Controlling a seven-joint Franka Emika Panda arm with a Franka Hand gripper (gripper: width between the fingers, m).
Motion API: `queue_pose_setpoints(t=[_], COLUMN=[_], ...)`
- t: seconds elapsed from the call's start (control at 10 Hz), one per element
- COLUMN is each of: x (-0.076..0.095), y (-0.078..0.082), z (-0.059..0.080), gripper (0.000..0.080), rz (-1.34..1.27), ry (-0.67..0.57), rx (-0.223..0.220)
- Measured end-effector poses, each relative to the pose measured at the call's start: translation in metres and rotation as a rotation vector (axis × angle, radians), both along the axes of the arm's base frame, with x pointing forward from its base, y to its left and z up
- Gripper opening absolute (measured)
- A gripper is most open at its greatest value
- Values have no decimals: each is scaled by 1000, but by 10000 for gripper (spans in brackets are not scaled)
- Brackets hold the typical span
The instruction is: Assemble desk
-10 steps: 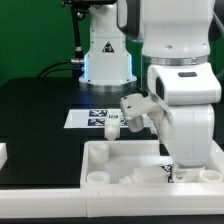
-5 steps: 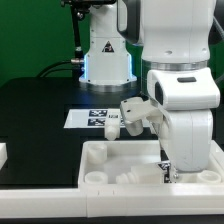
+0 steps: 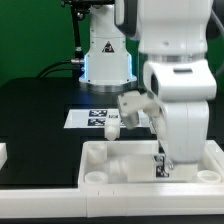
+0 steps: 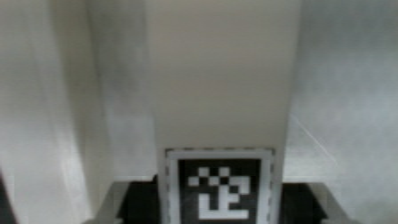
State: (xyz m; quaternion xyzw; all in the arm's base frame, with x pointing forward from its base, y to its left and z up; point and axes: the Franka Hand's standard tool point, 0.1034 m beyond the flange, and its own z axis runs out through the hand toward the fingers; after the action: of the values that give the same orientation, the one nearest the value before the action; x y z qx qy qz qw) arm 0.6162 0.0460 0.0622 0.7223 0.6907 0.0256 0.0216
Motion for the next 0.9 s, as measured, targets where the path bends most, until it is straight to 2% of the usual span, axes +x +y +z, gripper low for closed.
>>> queue_pose_setpoints(t=[0.2,0.4,0.7,0.9], x=[-11,-14,-15,-45], y=[-16,-13,-17,-51], z=[27,27,27,33], gripper=[279,281,281,281], rz=[-162,-198,-214,-338], ry=[-16,-3,-2,-10], rx=[-6,-6,-2,1])
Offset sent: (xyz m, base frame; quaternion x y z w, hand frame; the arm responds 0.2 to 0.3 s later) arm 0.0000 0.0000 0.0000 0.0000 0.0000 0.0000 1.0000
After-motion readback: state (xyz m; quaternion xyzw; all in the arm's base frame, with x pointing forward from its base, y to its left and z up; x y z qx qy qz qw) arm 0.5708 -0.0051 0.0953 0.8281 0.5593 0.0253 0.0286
